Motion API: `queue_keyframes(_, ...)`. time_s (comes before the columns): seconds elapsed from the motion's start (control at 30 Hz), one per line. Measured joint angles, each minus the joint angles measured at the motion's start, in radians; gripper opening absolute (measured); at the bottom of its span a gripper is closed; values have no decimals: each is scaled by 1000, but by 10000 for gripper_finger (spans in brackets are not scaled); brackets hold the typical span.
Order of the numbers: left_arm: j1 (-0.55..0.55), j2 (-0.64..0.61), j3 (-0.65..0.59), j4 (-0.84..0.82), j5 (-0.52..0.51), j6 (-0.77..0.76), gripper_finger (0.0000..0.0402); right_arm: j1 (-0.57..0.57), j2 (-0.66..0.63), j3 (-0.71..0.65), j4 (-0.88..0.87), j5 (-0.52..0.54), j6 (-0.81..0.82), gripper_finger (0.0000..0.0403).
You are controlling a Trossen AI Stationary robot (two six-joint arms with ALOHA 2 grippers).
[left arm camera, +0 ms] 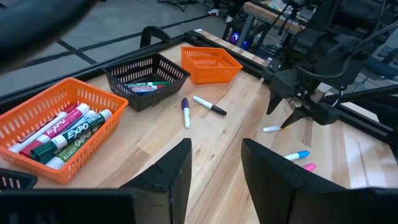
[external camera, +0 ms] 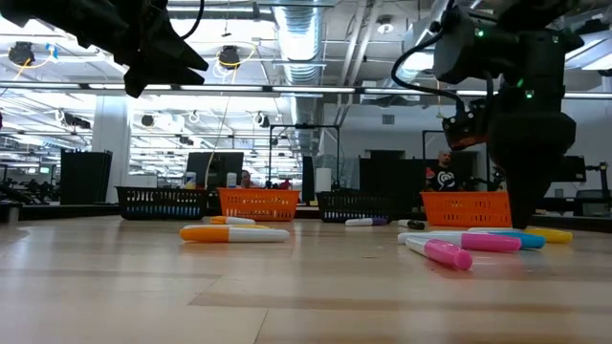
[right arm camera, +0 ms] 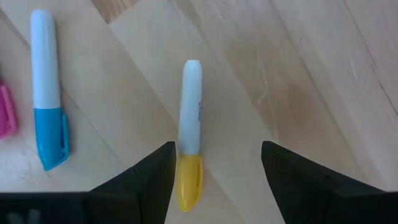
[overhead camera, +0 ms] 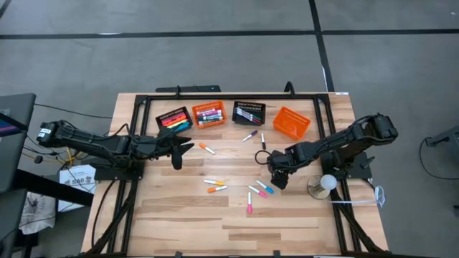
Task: Pick & Place Markers
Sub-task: Put the right yellow small highlighter pen into the left orange bin
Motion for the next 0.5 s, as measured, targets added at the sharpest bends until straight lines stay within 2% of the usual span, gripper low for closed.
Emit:
queue_keyframes(0.23,0,0,0,0,0,3,138,-34,0,-34,77,-33,-6,230)
queue_keyframes(0.5,0,0,0,0,0,3,138,-52,0,-55,77,-15,18,230)
